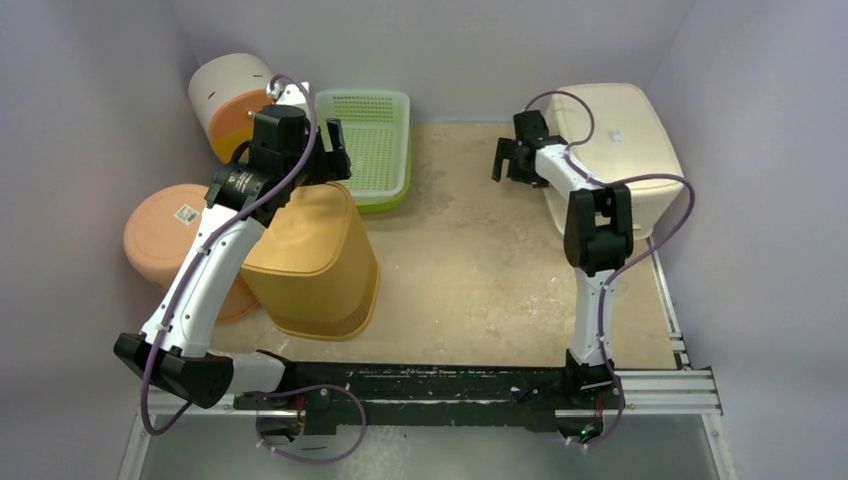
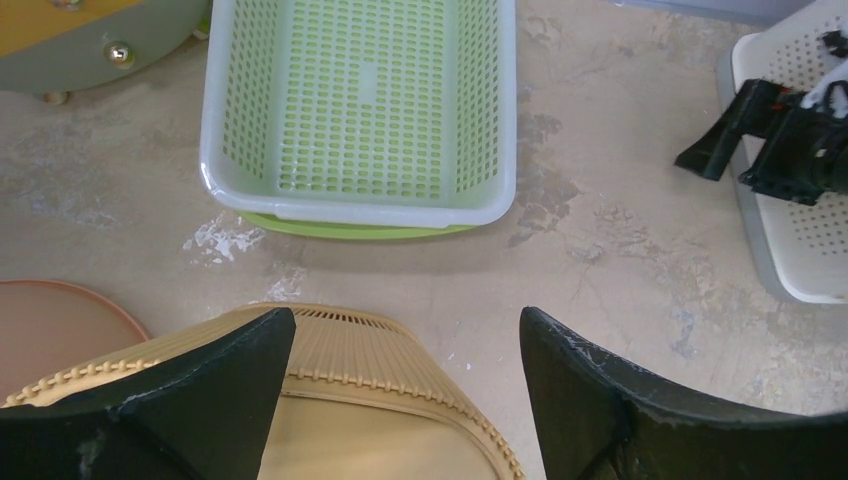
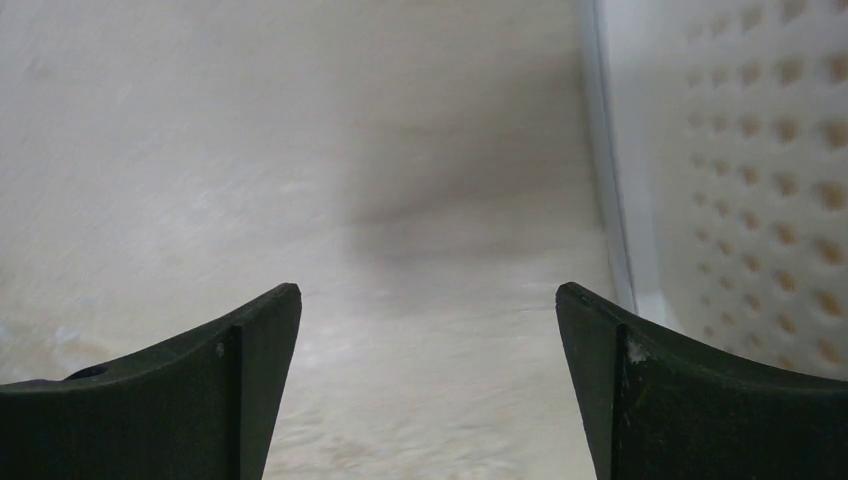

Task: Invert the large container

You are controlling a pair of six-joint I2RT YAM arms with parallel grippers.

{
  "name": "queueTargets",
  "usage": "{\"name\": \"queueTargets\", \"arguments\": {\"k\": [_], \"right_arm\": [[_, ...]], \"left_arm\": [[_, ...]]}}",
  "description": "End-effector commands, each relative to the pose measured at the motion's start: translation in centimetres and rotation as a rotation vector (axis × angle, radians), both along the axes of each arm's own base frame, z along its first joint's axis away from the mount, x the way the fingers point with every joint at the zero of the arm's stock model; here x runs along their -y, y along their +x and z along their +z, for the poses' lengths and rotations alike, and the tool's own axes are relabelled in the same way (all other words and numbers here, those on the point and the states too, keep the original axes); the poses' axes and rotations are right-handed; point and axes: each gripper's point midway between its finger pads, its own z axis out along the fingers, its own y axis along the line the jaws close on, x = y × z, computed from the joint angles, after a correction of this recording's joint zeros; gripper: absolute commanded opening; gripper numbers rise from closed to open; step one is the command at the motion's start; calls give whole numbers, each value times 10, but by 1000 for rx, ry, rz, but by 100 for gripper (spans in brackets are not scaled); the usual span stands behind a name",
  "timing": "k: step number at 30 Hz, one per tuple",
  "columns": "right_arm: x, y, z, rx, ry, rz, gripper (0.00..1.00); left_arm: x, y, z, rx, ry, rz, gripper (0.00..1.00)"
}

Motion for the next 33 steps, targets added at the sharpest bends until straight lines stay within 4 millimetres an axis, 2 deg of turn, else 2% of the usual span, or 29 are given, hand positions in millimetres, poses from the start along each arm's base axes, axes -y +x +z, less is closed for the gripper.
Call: {"name": "queueTargets", "arguments": {"k": [1,3,7,8,10,14,16,19,21,27,30,33], "right_arm": [[39,23,77,196,-56,-76,100],[50,26,78,199,-52,-92,100],[53,31,85,205,-64,-55,100],[52,34,91,219,-82,-27,100],[36,32,104,231,-71,25,100],[-8,28,152,338,-120,124,100],[-34,26,169,388,-101,183,100],[-69,26,173,384,34,288,100],[-85,37,185,413,108,292,99],[-157,52,178,431,272,412,77],[-198,48,174,425,355,501,68],[-225,43,166,414,417,548,65]], "left_arm": [[-2,-4,7,23,-3,9,80],[-2,-3,7,24,-3,10,80],[-3,-2,4,19,2,17,80],[-3,-2,4,18,2,18,80],[-3,0,3,15,2,21,80],[-3,2,2,7,13,22,80],[-4,3,0,2,24,23,80],[-3,7,2,0,31,21,80],[-1,11,6,7,29,19,80],[-5,18,30,82,29,39,80],[-5,17,44,123,11,42,80],[-8,14,56,169,-3,53,80]]}}
